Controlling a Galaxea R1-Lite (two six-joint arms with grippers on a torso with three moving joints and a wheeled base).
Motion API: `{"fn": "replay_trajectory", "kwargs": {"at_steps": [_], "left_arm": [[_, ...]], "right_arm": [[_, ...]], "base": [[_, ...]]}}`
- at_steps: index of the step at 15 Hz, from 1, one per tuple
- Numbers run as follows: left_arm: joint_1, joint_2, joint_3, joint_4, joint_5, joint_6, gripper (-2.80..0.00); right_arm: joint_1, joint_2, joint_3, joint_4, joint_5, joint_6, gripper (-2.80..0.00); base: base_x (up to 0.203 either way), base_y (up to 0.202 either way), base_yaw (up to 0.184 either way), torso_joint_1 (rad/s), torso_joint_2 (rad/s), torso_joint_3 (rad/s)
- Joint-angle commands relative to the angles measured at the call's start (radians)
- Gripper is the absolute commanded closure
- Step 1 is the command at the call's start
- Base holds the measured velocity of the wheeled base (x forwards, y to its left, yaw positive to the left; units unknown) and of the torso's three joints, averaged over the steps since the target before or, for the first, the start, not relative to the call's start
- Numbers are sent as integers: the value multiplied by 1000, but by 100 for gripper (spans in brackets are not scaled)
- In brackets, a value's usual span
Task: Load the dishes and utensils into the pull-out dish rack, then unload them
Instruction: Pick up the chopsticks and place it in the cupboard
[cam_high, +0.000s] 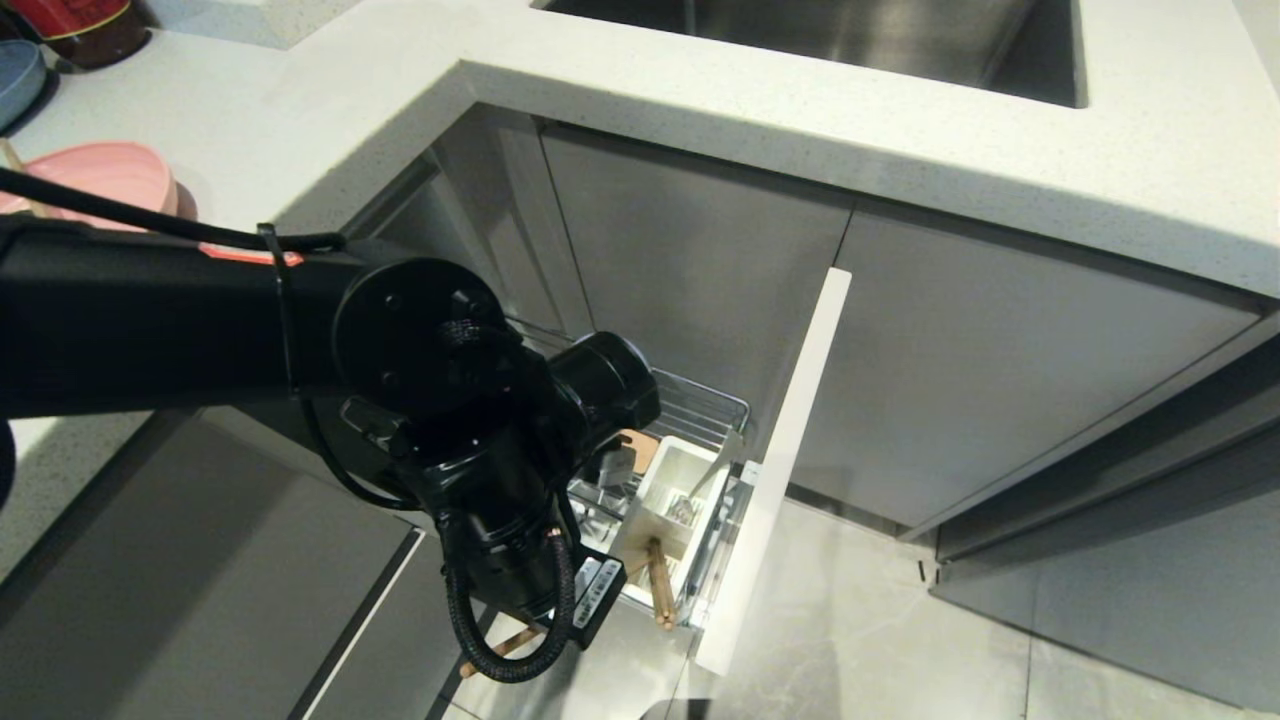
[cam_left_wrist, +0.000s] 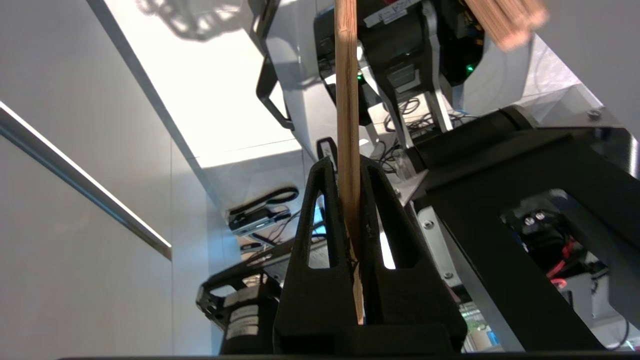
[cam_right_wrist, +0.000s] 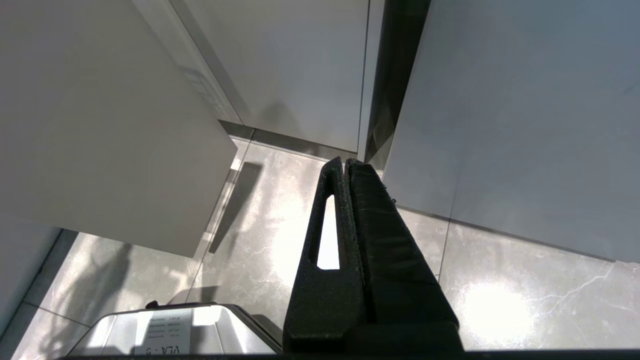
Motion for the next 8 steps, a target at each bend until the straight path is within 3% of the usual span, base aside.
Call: {"fn": "replay_trajectory", "kwargs": {"at_steps": [1, 5, 8], "left_arm": [[13, 33, -4, -15, 0, 14, 0], [31, 65, -3, -69, -10, 17, 0], [36, 86, -12, -90, -58, 37, 0]], "right_arm": [[0, -4, 0, 0, 0, 1, 0], [0, -4, 0, 0, 0, 1, 0], [0, -4, 0, 0, 0, 1, 0]], "base": [[0, 0, 0, 0, 0, 0], [0, 0, 0, 0, 0, 0], [0, 0, 0, 0, 0, 0]]}}
